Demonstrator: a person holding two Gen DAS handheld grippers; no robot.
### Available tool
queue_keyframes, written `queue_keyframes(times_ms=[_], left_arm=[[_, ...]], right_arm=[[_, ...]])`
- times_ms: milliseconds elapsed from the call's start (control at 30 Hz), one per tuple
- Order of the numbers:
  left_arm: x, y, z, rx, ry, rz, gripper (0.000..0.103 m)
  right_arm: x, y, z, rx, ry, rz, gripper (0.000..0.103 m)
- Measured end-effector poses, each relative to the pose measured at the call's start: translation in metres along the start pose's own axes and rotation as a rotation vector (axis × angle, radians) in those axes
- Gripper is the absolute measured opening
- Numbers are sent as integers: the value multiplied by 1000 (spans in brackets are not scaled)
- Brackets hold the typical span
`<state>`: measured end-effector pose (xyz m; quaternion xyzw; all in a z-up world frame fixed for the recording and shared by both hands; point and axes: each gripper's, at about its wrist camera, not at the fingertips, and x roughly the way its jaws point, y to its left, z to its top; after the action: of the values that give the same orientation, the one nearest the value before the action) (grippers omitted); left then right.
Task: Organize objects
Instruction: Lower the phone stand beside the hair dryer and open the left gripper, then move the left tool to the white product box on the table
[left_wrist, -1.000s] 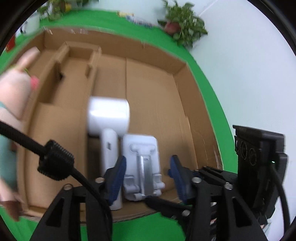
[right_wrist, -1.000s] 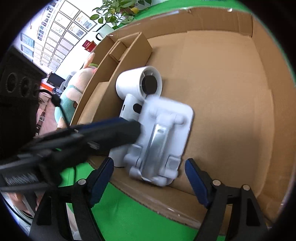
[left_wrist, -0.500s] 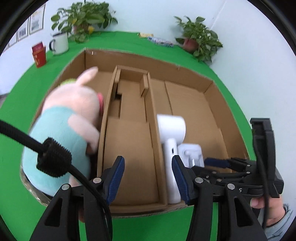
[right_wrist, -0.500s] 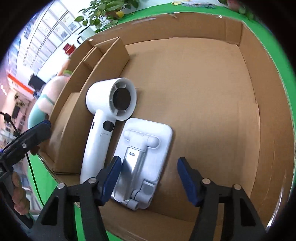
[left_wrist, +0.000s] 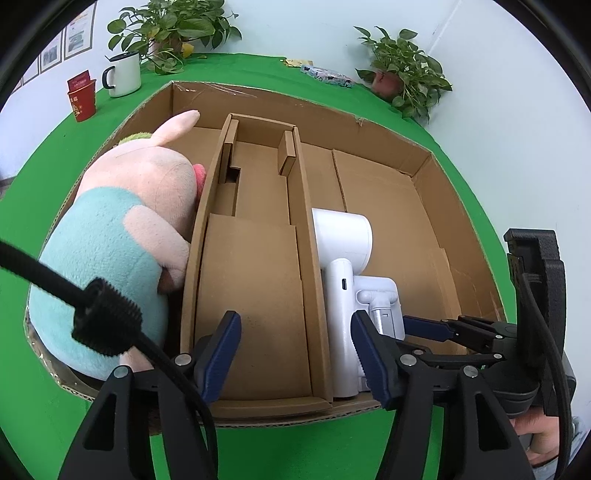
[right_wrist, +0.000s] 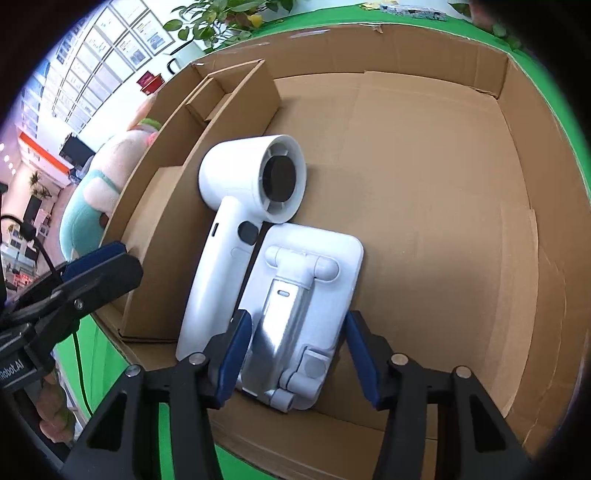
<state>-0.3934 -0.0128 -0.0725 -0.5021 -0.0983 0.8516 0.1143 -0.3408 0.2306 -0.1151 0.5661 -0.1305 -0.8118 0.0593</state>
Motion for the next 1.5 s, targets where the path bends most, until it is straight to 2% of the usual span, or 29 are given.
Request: queue_keyframes(times_ms=[100,167,233,300,433,500,600,667,733,800,833,1067,1233,1400,1500], left_arm=[[3,2,2,-5,-2,12,60],[2,6,4,-14,-6,-5,60],[-3,6,4,-13,-31,9,60],[-11,4,3,1,-72,20,60],[-29,-9,-1,76,-171,49,65],[-39,-20,-6,133,-235,87,68],[-54,-42,-17,210,-330,138,74],[-67,-59,-31,257,-406,131,82],[-77,-71,-40,285,-463,110,94],[-85,-81,-50,287,-509,84,103],[-88,-83,-54,279,-521,59,103],[-85,-83,-73,176,-418,-54,103],[-89,-84,-95,168,-405,-50,103],[-100,-91,-110,188,-427,-23,102],[-104,-96,-120,204,-435,-5,96]], right_arm=[[0,1,1,1,-2,0,52],[3,0,4,20,-4,13,52],[3,-3,5,48,-8,27,54],[4,-3,5,63,-13,32,68],[-6,-3,-1,78,-60,37,76],[-22,-3,-10,85,-124,9,79],[-53,2,-36,118,-265,-89,81],[-81,13,-64,110,-385,-168,82],[-94,18,-81,98,-469,-253,82],[-105,17,-97,122,-519,-302,83],[-107,17,-105,139,-526,-305,83],[-120,23,-132,114,-577,-379,83],[-130,33,-149,70,-621,-400,83],[-135,42,-159,31,-646,-411,83],[-136,44,-165,34,-657,-421,83]])
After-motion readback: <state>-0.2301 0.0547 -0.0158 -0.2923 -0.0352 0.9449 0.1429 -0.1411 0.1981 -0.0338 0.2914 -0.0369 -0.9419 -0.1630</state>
